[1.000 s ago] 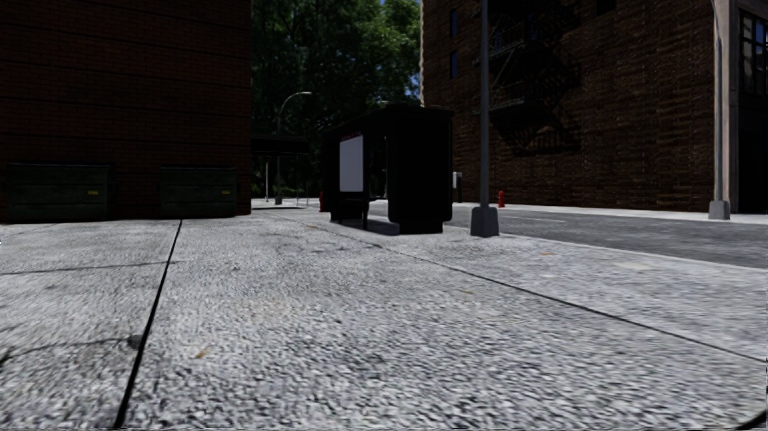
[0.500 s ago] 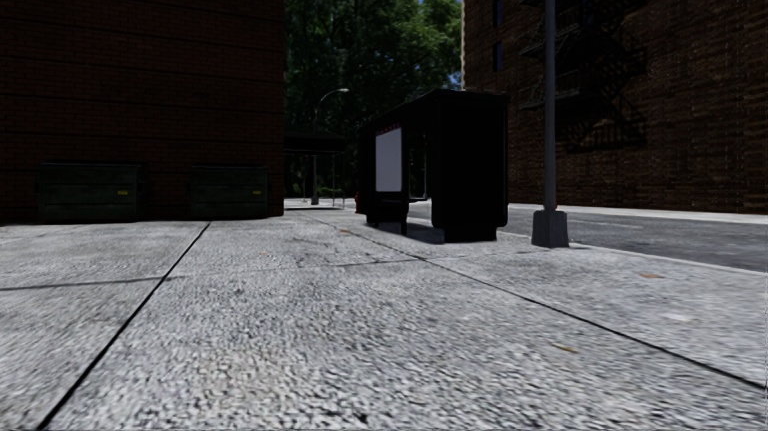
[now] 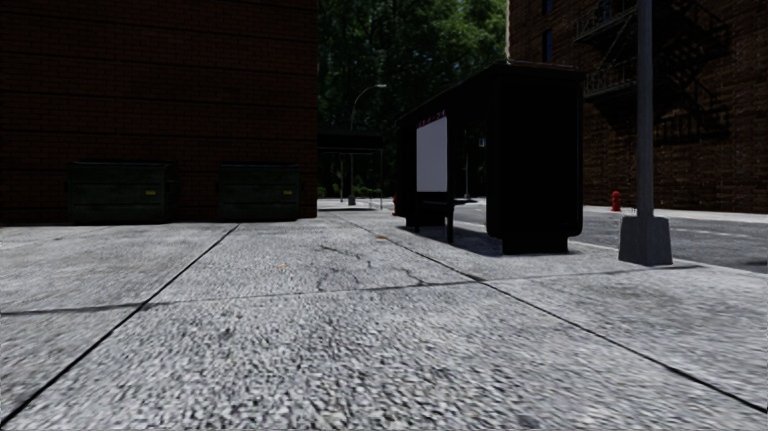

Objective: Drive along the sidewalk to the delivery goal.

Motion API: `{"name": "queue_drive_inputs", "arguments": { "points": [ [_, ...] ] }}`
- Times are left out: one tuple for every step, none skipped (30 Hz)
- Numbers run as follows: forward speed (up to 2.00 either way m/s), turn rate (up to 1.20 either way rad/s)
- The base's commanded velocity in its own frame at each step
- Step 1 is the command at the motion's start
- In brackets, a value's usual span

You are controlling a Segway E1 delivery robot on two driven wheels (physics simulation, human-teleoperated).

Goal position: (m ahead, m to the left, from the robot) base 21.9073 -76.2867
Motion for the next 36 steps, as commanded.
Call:
{"name": "queue_drive_inputs", "arguments": {
  "points": [
    [2.0, 0.33],
    [2.0, 0.33],
    [2.0, 0.33],
    [2.0, 0.33],
    [2.0, 0.33],
    [2.0, 0.33],
    [2.0, 0.33],
    [2.0, 0.33],
    [2.0, 0.33],
    [2.0, 0.33],
    [2.0, 0.28],
    [2.0, 0.0],
    [2.0, 0.0],
    [2.0, 0.0],
    [2.0, 0.0],
    [2.0, 0.0],
    [2.0, 0.0],
    [2.0, 0.0],
    [2.0, 0.0],
    [2.0, 0.0],
    [2.0, 0.0],
    [2.0, 0.0],
    [2.0, 0.0],
    [2.0, 0.0],
    [2.0, 0.0],
    [2.0, 0.0],
    [2.0, 0.0],
    [2.0, 0.0],
    [2.0, 0.0],
    [2.0, 0.0],
    [2.0, 0.0],
    [2.0, 0.0],
    [2.0, 0.0],
    [2.0, 0.0],
    [2.0, 0.0],
    [2.0, 0.0]
  ]
}}
